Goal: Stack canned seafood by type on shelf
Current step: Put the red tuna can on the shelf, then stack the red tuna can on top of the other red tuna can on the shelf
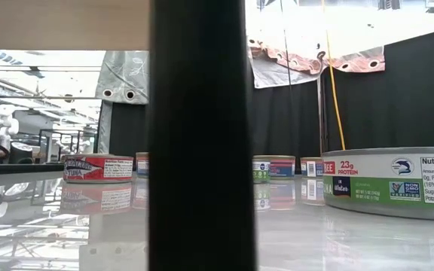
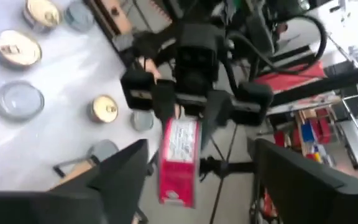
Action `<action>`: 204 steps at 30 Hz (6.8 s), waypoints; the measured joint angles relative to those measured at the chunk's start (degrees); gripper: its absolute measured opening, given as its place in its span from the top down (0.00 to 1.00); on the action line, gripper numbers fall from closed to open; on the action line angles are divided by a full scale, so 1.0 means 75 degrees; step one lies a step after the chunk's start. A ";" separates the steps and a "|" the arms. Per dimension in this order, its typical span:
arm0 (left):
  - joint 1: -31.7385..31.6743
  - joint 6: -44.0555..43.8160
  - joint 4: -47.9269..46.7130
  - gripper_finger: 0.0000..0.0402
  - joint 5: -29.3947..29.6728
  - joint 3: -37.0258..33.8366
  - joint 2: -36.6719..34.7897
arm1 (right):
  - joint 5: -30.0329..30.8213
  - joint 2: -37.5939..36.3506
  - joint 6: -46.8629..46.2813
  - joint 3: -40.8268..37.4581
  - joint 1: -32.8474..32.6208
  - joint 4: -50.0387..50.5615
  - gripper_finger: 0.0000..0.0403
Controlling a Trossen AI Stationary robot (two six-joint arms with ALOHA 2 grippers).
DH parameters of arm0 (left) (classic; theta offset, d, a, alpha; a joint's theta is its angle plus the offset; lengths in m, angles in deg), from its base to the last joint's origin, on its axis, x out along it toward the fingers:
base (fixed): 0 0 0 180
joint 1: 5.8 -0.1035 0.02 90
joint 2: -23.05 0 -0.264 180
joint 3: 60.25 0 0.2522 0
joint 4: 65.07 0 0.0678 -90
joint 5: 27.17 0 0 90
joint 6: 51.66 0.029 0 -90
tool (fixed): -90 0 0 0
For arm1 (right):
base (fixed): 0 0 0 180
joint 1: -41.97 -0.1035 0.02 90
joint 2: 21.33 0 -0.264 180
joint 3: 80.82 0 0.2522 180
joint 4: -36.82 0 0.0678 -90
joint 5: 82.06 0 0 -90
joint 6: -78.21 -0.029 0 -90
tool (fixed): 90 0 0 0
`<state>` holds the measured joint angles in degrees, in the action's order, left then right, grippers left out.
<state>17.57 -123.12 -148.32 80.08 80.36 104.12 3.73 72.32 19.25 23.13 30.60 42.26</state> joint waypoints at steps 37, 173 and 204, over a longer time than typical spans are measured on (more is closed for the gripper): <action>0.0454 0.1029 -0.0488 0.66 0.0768 -0.0012 0.0577 | 0.0694 -0.0001 0.0401 0.0015 0.0312 -0.0507 0.62; 0.3305 -0.0418 -0.1237 0.95 -0.0001 -0.4299 -0.0825 | 0.0625 -0.1440 0.1316 0.0912 -0.0051 0.2800 0.24; -0.4754 0.6424 -0.1738 0.95 -0.4196 -0.4431 -0.1023 | -0.0614 -0.1449 0.1987 -0.0310 0.3243 0.8141 0.26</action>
<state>-18.08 -74.95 -161.35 48.61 47.13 96.44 -0.87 61.45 34.15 20.81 54.92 103.31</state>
